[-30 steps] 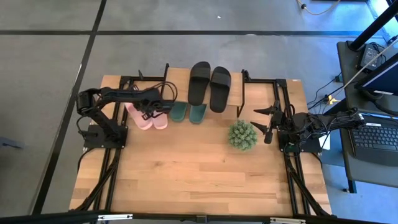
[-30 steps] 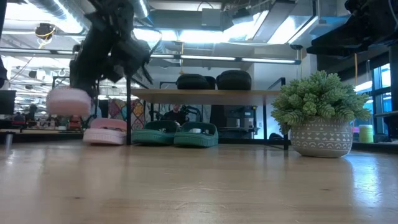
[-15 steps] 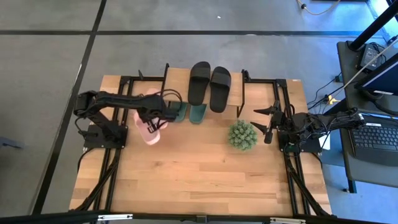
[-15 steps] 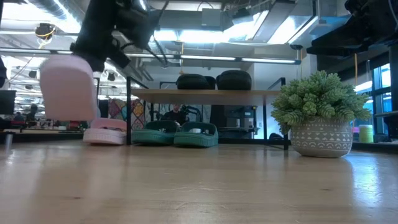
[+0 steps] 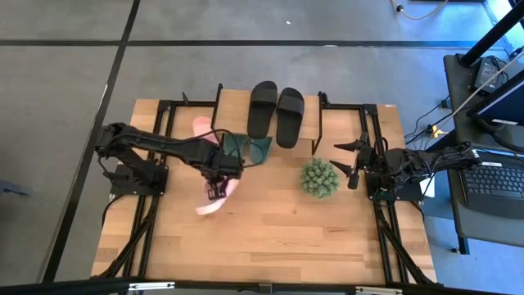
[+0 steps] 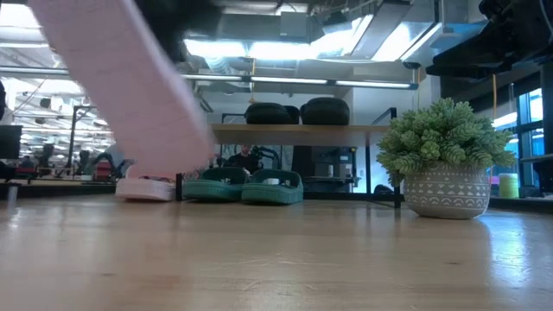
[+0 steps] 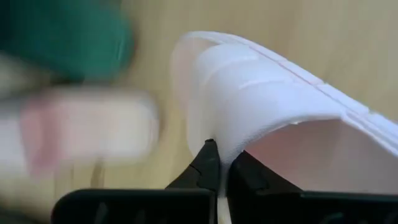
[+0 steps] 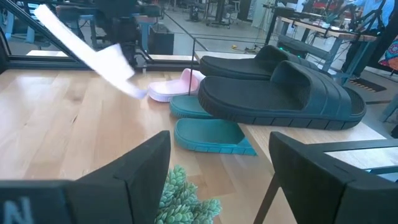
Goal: Pick and place slides into the shelf
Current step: Put the left pink slide under the shelf
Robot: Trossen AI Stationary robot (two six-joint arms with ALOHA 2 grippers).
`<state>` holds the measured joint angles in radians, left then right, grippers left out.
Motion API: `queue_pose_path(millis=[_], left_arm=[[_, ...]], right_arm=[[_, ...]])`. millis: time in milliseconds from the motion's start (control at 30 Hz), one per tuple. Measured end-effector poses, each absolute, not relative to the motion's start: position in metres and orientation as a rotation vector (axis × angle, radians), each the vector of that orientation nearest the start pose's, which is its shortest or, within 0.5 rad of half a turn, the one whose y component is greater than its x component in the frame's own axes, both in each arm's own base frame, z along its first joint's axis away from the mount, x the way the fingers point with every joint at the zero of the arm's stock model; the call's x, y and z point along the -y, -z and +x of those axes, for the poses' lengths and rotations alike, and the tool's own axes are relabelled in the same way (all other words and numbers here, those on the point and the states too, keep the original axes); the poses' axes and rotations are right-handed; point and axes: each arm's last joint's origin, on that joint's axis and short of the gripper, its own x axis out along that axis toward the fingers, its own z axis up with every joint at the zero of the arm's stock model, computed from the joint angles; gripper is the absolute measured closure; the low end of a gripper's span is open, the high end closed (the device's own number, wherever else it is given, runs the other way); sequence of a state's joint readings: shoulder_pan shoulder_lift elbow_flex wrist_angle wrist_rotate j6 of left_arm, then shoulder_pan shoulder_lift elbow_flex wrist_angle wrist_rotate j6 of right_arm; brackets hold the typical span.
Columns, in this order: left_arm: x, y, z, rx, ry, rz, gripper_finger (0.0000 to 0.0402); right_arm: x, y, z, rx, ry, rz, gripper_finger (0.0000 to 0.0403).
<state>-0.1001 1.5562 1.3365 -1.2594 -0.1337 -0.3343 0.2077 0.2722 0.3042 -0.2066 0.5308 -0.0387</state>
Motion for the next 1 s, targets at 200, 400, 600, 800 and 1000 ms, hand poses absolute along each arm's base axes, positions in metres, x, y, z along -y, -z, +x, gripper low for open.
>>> queue_pose_path(millis=[200, 400, 600, 800, 1000], left_arm=[[0.033, -0.279, 0.306, -1.188, -0.11, 0.033, 0.0399], [0.028, -0.262, 0.336, -1.083, -0.103, 0.144, 0.0399], [0.022, -0.233, 0.374, -0.979, -0.071, 0.274, 0.0399], [0.013, -0.206, 0.399, -0.913, -0.079, 0.304, 0.0399], [0.002, -0.192, 0.41, -0.899, -0.21, 0.345, 0.04]], right_arm=[[-0.006, -0.226, 0.101, -0.173, 0.319, -0.1, 0.013], [-0.006, -0.223, 0.1, -0.203, 0.319, -0.108, 0.013], [-0.006, -0.219, 0.1, -0.237, 0.318, -0.12, 0.013], [-0.006, -0.219, 0.099, -0.241, 0.318, -0.122, 0.013], [-0.006, -0.219, 0.099, -0.241, 0.318, -0.123, 0.013]])
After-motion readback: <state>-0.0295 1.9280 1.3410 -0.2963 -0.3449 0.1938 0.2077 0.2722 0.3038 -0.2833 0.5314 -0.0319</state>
